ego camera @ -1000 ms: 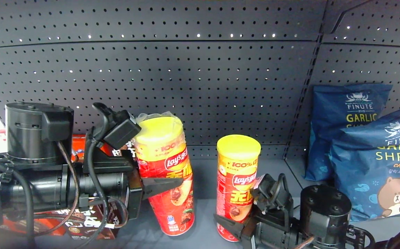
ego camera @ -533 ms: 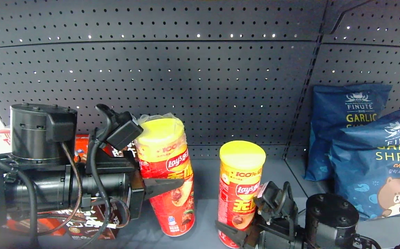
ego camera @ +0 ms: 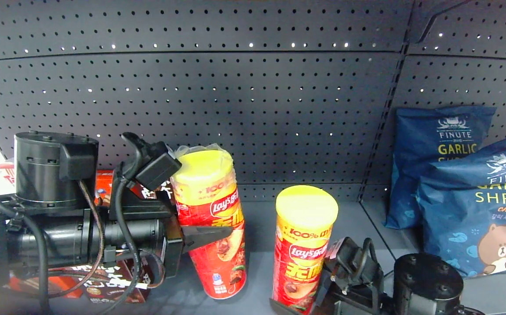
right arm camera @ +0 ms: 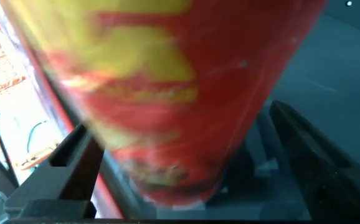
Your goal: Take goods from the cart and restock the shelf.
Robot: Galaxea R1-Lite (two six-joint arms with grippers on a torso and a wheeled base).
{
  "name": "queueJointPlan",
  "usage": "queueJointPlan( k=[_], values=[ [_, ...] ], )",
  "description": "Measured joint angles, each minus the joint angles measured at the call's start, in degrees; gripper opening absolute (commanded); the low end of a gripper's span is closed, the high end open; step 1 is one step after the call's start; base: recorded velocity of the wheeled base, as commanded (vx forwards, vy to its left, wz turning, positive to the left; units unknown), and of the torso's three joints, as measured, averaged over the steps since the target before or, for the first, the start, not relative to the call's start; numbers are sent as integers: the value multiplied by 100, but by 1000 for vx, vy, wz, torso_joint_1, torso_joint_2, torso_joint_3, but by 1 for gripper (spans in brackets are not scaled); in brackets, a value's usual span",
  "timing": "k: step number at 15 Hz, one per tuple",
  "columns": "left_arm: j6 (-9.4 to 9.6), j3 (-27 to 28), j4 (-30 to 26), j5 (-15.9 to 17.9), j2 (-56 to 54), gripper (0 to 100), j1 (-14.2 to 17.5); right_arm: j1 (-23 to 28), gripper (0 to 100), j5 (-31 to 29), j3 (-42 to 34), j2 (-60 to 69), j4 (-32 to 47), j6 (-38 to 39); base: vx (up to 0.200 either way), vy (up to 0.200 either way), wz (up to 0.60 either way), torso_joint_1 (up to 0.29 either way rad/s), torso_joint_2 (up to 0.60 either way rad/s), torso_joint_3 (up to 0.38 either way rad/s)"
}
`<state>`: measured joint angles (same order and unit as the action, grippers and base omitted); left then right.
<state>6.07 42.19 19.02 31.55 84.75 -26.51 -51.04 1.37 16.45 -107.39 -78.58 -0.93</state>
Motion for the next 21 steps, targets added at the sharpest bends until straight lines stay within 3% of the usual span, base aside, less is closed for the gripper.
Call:
queueJointPlan(
  k=[8,11,16,18,21],
  values=[
    [0,15,-5,-5,-5,0,0,460,100,-17,-1141,1943,20,-134,0,0,0,0,0,0],
    [-2,30,-6,-10,-5,0,-2,1078,100,-271,-1529,2826,150,-169,0,0,0,0,0,0],
    [0,135,-5,-24,-2,0,17,2555,100,-722,-1631,3875,611,-183,0,0,0,0,0,0],
    [0,152,-6,-29,-2,0,72,3211,100,-1020,-1640,4245,1097,-238,0,0,0,0,0,0],
    [5,267,-6,-16,0,0,182,3679,100,-1729,-1645,4907,2171,-235,0,0,0,0,0,0]
  ],
)
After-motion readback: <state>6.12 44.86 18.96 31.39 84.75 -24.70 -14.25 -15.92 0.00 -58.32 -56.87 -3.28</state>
